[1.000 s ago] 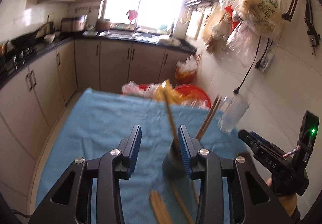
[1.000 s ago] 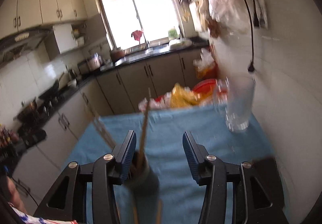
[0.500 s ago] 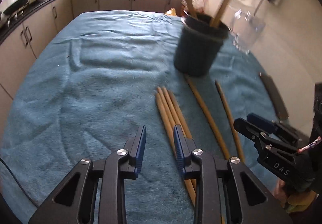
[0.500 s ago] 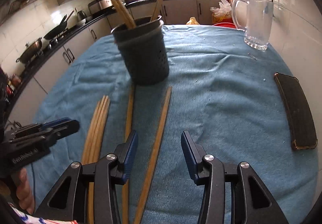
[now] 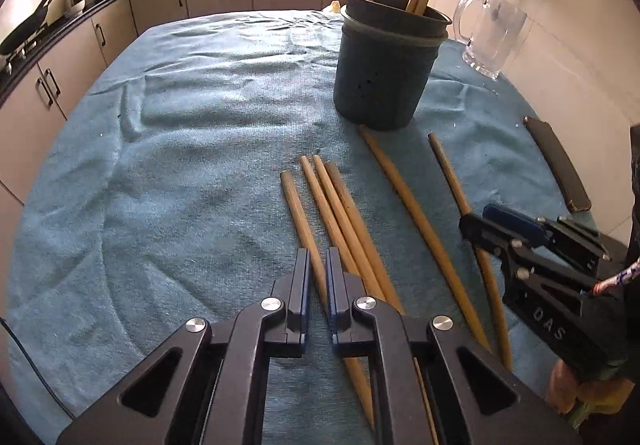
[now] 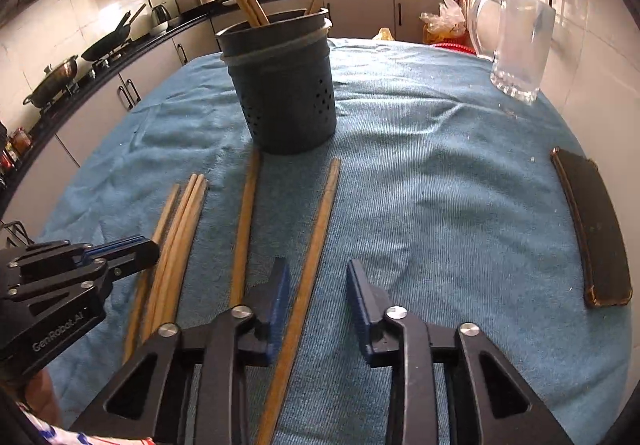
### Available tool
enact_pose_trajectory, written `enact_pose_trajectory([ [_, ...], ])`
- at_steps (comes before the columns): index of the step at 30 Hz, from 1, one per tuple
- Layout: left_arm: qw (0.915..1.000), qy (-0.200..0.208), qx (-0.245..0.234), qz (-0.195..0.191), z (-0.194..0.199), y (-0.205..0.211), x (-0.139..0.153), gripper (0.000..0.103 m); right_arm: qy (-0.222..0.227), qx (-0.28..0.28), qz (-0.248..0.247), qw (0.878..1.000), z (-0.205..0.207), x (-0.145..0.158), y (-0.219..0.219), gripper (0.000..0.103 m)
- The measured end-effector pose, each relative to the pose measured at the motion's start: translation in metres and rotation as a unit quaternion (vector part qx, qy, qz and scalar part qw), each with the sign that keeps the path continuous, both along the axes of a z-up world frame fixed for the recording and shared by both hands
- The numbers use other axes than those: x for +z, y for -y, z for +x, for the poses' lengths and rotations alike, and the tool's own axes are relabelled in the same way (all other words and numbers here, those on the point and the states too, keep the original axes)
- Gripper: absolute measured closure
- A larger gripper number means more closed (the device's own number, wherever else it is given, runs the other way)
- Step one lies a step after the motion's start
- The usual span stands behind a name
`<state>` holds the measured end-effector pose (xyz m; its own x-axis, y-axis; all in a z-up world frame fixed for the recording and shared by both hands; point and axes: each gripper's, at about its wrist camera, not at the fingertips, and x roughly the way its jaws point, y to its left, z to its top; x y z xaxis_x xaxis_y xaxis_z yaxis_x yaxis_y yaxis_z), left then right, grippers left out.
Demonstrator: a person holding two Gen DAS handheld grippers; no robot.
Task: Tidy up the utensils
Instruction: 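Lower both tools to the chopsticks and grasp one chopstick each, then lift both held chopsticks and carry them toward the black holder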
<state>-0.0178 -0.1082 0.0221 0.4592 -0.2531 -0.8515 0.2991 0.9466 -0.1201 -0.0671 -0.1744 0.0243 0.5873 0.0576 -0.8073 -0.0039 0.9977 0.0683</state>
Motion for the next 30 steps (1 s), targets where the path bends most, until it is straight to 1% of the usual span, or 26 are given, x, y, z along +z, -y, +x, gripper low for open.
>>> enact_pose_trajectory([
  [2, 1.0, 0.0, -0.004, 0.004, 0.0, -0.003, 0.001, 0.096, -0.005, -0.003, -0.006, 1.0, 0.004, 0.0, 0.0, 0.093],
  [6, 0.9997, -0.002, -0.014, 0.02, 0.0, -0.015, 0.001, 0.096, -0.026, -0.028, -0.008, 0.999, 0.0, 0.002, 0.016, 0.095],
  [9, 0.9996, -0.013, -0.02, 0.016, -0.001, -0.027, 0.002, 0.096, -0.041, -0.039, -0.009, 0.998, -0.014, 0.003, 0.03, 0.095],
  [10, 0.9996, -0.016, -0.02, 0.014, 0.0, -0.031, 0.003, 0.096, -0.045, -0.04, -0.006, 0.998, -0.019, 0.004, 0.034, 0.095],
  [12, 0.9996, -0.013, -0.022, 0.01, -0.001, -0.036, 0.008, 0.096, -0.049, -0.037, 0.005, 0.998, -0.026, 0.005, 0.042, 0.091],
  [14, 0.9996, -0.008, -0.025, 0.008, -0.001, -0.038, 0.012, 0.096, -0.048, -0.036, 0.006, 0.998, -0.029, 0.006, 0.046, 0.079],
  [16, 0.9997, -0.011, -0.018, 0.01, 0.005, -0.037, 0.012, 0.092, -0.047, -0.037, -0.005, 0.998, -0.027, 0.007, 0.049, 0.075],
  [19, 0.9996, -0.023, -0.014, 0.011, 0.017, -0.032, 0.006, 0.091, -0.053, -0.034, 0.001, 0.998, -0.015, 0.006, 0.05, 0.075],
  [23, 0.999, -0.043, -0.009, 0.012, 0.033, -0.027, -0.002, 0.092, -0.062, -0.028, -0.011, 0.998, 0.005, 0.005, 0.044, 0.075],
  [26, 0.999, -0.041, -0.009, 0.011, 0.04, -0.025, -0.002, 0.092, -0.071, -0.023, -0.015, 0.997, 0.025, 0.005, 0.04, 0.075],
  [30, 0.9993, -0.035, -0.01, 0.011, 0.043, -0.024, -0.003, 0.092, -0.088, -0.015, -0.05, 0.995, 0.051, 0.003, 0.031, 0.077],
])
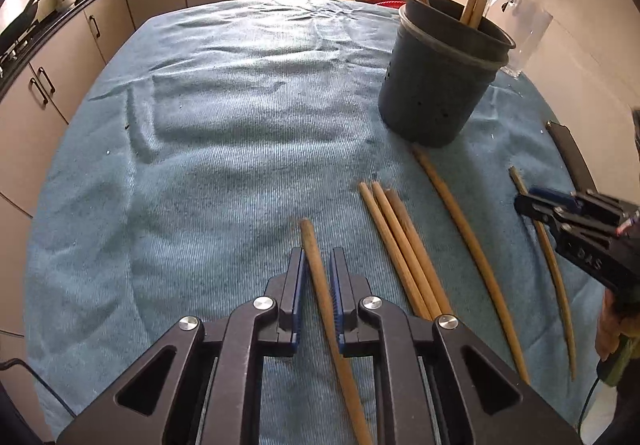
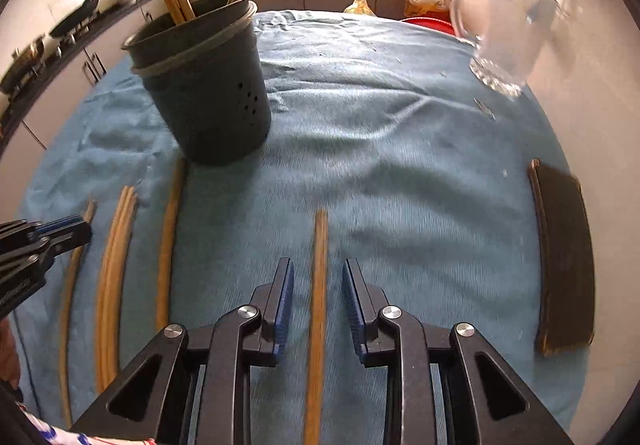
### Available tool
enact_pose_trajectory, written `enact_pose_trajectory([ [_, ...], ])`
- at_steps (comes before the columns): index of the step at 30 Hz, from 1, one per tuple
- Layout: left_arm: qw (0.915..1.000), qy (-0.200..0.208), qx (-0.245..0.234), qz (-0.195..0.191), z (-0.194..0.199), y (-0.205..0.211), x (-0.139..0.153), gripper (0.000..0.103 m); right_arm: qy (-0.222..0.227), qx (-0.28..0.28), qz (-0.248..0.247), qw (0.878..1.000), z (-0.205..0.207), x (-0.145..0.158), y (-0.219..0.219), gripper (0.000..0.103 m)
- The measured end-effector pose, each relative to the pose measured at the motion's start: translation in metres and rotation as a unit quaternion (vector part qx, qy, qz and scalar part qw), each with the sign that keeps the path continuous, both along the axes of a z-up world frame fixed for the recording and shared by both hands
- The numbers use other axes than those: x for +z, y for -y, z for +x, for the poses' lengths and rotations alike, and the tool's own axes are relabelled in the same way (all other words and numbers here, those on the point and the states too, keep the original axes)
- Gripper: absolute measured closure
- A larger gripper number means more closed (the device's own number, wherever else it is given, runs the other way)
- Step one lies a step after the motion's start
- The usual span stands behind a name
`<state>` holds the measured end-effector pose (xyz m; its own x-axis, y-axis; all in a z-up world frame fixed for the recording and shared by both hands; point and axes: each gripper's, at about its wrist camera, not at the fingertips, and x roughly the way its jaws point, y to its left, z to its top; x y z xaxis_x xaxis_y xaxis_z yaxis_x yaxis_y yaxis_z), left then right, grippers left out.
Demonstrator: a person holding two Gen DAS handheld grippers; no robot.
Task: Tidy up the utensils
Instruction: 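Lift both held chopsticks and carry them toward the black holder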
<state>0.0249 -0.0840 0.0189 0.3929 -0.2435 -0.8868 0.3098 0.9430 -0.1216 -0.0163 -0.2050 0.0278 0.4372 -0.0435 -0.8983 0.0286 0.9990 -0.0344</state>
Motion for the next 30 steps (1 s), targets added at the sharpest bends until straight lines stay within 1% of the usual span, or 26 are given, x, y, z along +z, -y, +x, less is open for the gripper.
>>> enact_pose_trajectory([
  [3, 1.0, 0.006, 0.0, -0.004, 0.002, 0.001, -0.001, 0.092, -0.011, -0.001, -0.003, 1.0, 0.009, -0.001, -0.003, 0.085],
  [5, 0.9999, 0.012, 0.0, -0.005, 0.002, 0.001, -0.001, 0.092, -0.012, 0.006, -0.006, 1.0, 0.011, -0.001, -0.007, 0.094],
  [8, 0.9997, 0.023, -0.001, -0.008, 0.0, 0.002, -0.002, 0.092, -0.007, 0.01, 0.0, 1.0, 0.01, 0.0, -0.008, 0.096],
  [10, 0.9997, 0.024, 0.003, -0.01, 0.001, 0.001, -0.001, 0.095, 0.003, 0.008, 0.029, 1.0, 0.009, 0.002, -0.003, 0.096],
  [13, 0.9992, 0.02, 0.012, -0.031, -0.001, -0.004, 0.004, 0.096, 0.03, -0.003, 0.055, 0.998, 0.001, 0.011, 0.002, 0.096],
  [14, 0.9989, 0.027, 0.014, -0.035, -0.004, -0.006, 0.009, 0.096, 0.048, -0.001, 0.071, 0.996, -0.006, 0.019, 0.003, 0.096],
  [16, 0.9981, 0.041, 0.015, -0.044, -0.011, -0.009, 0.023, 0.096, 0.072, 0.0, 0.074, 0.995, -0.016, 0.031, 0.002, 0.096],
  [19, 0.9953, 0.066, 0.02, -0.068, -0.027, -0.016, 0.048, 0.096, 0.117, -0.002, 0.087, 0.989, -0.037, 0.056, 0.004, 0.096],
  [25, 0.986, 0.129, 0.03, -0.101, -0.069, -0.027, 0.098, 0.096, 0.182, -0.01, 0.098, 0.978, -0.081, 0.095, 0.006, 0.096],
  [30, 0.977, 0.183, 0.036, -0.103, -0.103, -0.031, 0.126, 0.096, 0.218, -0.011, 0.087, 0.972, -0.11, 0.115, 0.003, 0.096],
])
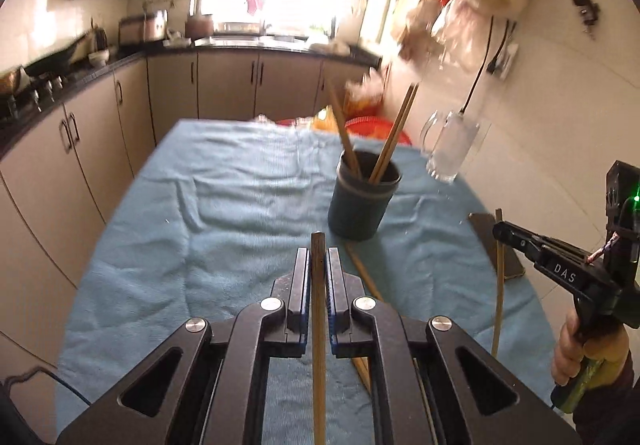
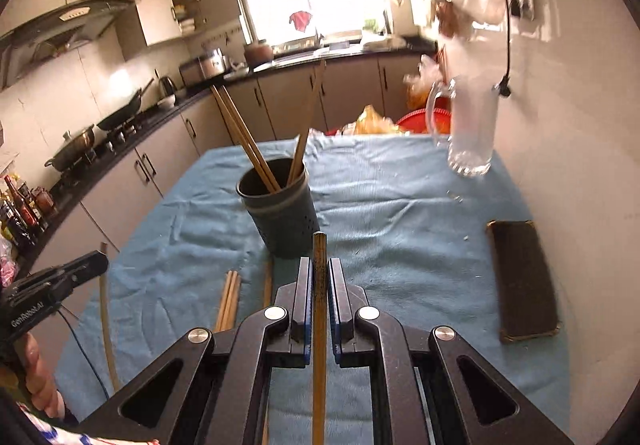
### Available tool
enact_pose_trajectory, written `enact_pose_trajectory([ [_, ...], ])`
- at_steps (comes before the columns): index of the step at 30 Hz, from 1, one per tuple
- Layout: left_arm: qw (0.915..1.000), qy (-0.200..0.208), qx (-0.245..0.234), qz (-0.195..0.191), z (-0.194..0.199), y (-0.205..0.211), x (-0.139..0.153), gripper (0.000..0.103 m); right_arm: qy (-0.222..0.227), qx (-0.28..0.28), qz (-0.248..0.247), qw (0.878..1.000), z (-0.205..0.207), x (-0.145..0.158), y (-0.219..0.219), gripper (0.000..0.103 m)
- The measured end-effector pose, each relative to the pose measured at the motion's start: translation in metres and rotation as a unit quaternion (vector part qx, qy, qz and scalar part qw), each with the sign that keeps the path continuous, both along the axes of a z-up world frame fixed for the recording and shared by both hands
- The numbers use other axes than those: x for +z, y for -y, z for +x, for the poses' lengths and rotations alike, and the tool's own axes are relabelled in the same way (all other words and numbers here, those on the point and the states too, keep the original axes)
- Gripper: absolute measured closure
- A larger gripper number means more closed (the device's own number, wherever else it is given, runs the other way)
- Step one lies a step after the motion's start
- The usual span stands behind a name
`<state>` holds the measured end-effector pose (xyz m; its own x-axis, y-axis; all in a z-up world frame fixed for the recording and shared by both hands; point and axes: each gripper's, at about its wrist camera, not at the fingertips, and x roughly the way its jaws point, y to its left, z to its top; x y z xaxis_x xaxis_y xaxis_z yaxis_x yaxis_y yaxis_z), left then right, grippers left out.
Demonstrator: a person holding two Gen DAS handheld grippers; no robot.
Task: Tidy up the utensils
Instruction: 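Lift both held chopsticks and carry them toward the black holder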
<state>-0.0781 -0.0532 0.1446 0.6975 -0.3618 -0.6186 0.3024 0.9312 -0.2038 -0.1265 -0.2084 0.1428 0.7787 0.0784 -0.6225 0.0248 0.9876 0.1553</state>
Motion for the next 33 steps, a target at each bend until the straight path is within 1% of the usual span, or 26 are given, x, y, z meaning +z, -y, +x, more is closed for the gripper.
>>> enact_pose_trajectory([
  [6, 0.9992, 0.038, 0.013, -0.006, -0.032, -0.008, 0.021, 0.096, 0.029, 0.001, -0.001, 1.0, -0.028, 0.017, -0.003, 0.096],
  [8, 0.9989, 0.043, 0.012, -0.017, -0.04, -0.011, 0.027, 0.096, 0.039, 0.001, -0.002, 0.999, -0.037, 0.024, -0.003, 0.096],
  [14, 0.997, 0.07, 0.01, -0.032, -0.057, -0.014, 0.046, 0.096, 0.073, 0.0, -0.002, 0.997, -0.055, 0.045, -0.003, 0.096],
  [18, 0.9957, 0.085, 0.005, -0.037, -0.057, -0.01, 0.06, 0.096, 0.087, -0.003, -0.003, 0.996, -0.054, 0.056, -0.005, 0.096],
  [25, 0.9931, 0.104, -0.003, -0.054, -0.033, -0.006, 0.09, 0.096, 0.114, -0.012, 0.018, 0.993, -0.031, 0.075, 0.005, 0.096],
  [29, 0.9906, 0.125, -0.008, -0.055, -0.012, 0.0, 0.114, 0.096, 0.139, -0.026, 0.043, 0.989, -0.007, 0.093, 0.013, 0.096],
  [33, 0.9872, 0.148, -0.015, -0.058, 0.014, 0.009, 0.142, 0.096, 0.171, -0.037, 0.075, 0.982, 0.03, 0.114, 0.019, 0.096],
])
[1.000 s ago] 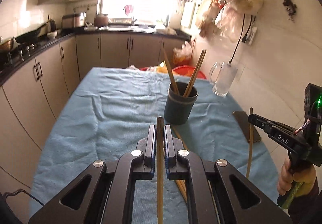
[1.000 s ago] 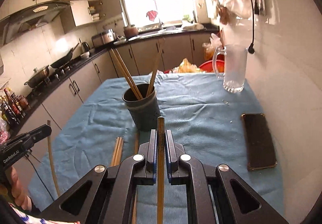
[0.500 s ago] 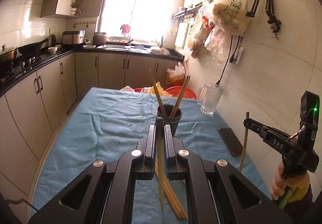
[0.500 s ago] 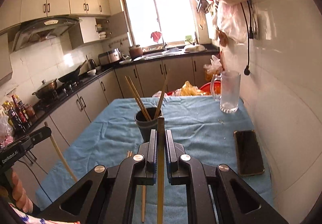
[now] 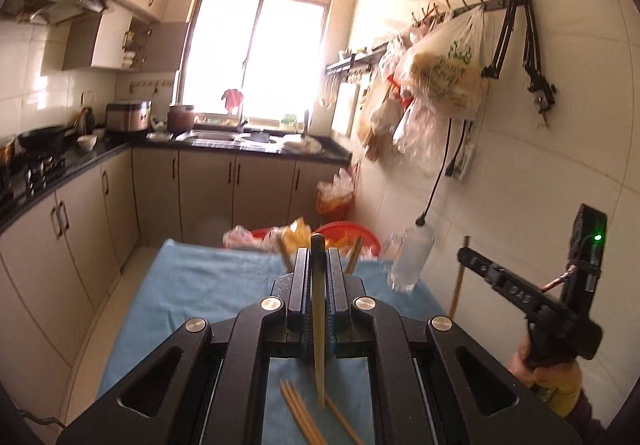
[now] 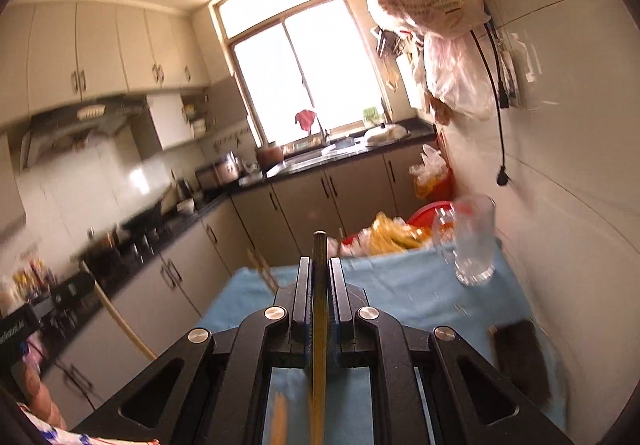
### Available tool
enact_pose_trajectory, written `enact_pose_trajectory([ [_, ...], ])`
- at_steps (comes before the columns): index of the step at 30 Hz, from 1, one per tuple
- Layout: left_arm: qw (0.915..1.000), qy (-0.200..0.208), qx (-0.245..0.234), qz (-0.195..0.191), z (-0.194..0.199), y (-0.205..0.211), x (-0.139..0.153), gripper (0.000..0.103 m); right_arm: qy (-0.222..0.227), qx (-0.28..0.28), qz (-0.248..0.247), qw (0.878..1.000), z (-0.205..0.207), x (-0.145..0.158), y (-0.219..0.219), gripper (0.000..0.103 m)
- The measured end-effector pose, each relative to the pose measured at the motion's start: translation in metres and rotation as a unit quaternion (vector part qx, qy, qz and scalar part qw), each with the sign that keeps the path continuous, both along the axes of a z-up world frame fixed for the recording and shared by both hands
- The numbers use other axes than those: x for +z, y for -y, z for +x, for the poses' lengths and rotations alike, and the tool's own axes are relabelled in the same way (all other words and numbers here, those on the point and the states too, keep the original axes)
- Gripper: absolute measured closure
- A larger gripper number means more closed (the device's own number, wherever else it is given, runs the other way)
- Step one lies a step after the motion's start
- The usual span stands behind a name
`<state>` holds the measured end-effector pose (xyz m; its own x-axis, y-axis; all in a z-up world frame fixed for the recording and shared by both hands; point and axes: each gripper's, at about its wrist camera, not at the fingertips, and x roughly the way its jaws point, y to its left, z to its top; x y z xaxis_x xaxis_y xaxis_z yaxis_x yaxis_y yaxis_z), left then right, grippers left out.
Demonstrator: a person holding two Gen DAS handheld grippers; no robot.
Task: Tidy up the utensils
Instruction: 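Lift both held chopsticks and carry them toward the black holder, then open the left tool into the holder while the right tool releases its chopstick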
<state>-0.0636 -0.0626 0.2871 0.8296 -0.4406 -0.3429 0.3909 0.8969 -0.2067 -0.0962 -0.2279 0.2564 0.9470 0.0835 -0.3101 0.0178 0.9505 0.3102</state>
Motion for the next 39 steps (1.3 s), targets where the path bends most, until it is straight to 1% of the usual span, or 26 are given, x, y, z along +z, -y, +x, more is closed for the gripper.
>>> enact_pose_trajectory([
  [2, 1.0, 0.008, -0.002, -0.001, 0.019, 0.006, 0.013, 0.096, 0.015, -0.007, 0.009, 1.0, 0.021, 0.008, 0.0, 0.096],
  [6, 0.9999, 0.014, 0.005, 0.006, 0.061, 0.021, 0.026, 0.096, 0.035, -0.02, 0.018, 0.999, 0.066, 0.019, -0.001, 0.096],
  [10, 1.0, -0.003, -0.005, -0.004, 0.102, 0.036, 0.028, 0.096, 0.048, -0.037, 0.008, 0.998, 0.103, 0.023, -0.006, 0.096],
  [13, 0.9997, -0.018, -0.015, -0.007, 0.128, 0.048, 0.021, 0.096, 0.044, -0.041, 0.003, 0.998, 0.125, 0.015, -0.008, 0.096],
  [18, 0.9984, -0.05, -0.025, 0.009, 0.163, 0.073, -0.007, 0.096, 0.02, -0.048, -0.003, 0.999, 0.151, -0.017, -0.008, 0.096],
  [22, 0.9965, -0.076, -0.029, 0.02, 0.18, 0.088, -0.032, 0.096, -0.009, -0.041, -0.006, 0.999, 0.161, -0.046, -0.009, 0.096],
  [26, 0.9938, -0.104, -0.032, 0.023, 0.192, 0.094, -0.053, 0.096, -0.034, -0.024, -0.007, 0.999, 0.165, -0.068, -0.012, 0.096],
  [29, 0.9923, -0.117, -0.027, 0.03, 0.198, 0.096, -0.063, 0.096, -0.044, -0.012, -0.004, 0.999, 0.168, -0.075, -0.012, 0.095],
  [31, 0.9925, -0.117, -0.024, 0.029, 0.199, 0.095, -0.065, 0.096, -0.046, -0.01, 0.0, 0.999, 0.168, -0.076, -0.011, 0.094],
  [33, 0.9929, -0.114, -0.021, 0.027, 0.198, 0.091, -0.062, 0.096, -0.047, -0.005, 0.001, 0.999, 0.168, -0.075, -0.01, 0.09],
  [35, 0.9937, -0.107, -0.017, 0.029, 0.195, 0.088, -0.059, 0.092, -0.045, -0.004, -0.001, 0.999, 0.167, -0.074, -0.01, 0.074],
  [37, 0.9949, -0.094, -0.013, 0.035, 0.188, 0.086, -0.052, 0.081, -0.041, -0.008, -0.003, 0.999, 0.163, -0.07, -0.01, 0.073],
  [39, 0.9956, -0.086, -0.013, 0.035, 0.181, 0.082, -0.046, 0.075, -0.039, -0.008, 0.0, 0.999, 0.156, -0.066, -0.009, 0.073],
])
